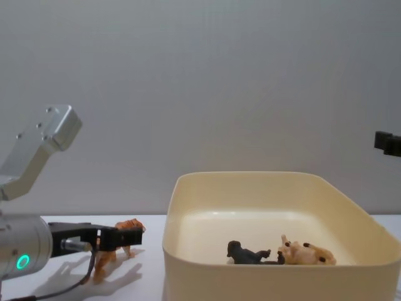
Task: Pick up the toy alternately with two hands and place it into the central storage box.
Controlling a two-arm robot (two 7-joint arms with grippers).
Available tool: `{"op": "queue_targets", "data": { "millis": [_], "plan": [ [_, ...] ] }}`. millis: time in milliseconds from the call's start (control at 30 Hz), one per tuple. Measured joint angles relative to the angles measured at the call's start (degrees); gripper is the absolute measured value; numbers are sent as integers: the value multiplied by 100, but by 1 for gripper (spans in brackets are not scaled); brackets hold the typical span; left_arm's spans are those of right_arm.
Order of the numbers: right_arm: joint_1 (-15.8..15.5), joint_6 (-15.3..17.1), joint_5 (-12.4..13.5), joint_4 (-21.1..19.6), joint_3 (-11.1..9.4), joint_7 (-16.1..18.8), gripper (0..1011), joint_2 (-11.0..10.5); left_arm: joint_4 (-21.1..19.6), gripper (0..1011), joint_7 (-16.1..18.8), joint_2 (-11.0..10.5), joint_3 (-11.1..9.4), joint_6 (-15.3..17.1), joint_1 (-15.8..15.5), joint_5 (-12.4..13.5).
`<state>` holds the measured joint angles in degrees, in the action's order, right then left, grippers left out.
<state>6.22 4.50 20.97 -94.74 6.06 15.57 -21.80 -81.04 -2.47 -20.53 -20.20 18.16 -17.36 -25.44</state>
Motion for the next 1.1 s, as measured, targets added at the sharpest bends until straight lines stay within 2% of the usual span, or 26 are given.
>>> {"op": "queue_targets", "data": {
  "millis": [200, 300, 500, 533, 667, 700, 867, 967, 1100],
  "plan": [
    [1, 0, 0, 1, 0, 0, 1001, 0, 106, 1001, -143, 33, 0, 73, -35, -48],
    [0, 0, 0, 1, 0, 0, 1001, 0, 146, 961, -200, 46, -4, 104, -48, -69],
    [1, 0, 0, 1, 0, 0, 1001, 0, 186, 808, -257, 59, -8, 135, -57, -88],
    [1, 0, 0, 1, 0, 0, 1001, 0, 195, 746, -270, 62, -9, 143, -60, -92],
    [1, 0, 0, 1, 0, 0, 1001, 0, 208, 673, -287, 66, -10, 153, -62, -99],
    [0, 0, 0, 1, 0, 0, 1001, 0, 215, 618, -295, 68, -12, 158, -64, -102],
    [1, 0, 0, 1, 0, 0, 1001, 0, 225, 474, -312, 73, -13, 166, -66, -106],
    [0, 0, 0, 1, 0, 0, 1001, 0, 222, 339, -303, 78, -13, 167, -66, -106],
    [1, 0, 0, 1, 0, 0, 1001, 0, 173, 294, -217, 87, -13, 160, -67, -81]
  ]
}}
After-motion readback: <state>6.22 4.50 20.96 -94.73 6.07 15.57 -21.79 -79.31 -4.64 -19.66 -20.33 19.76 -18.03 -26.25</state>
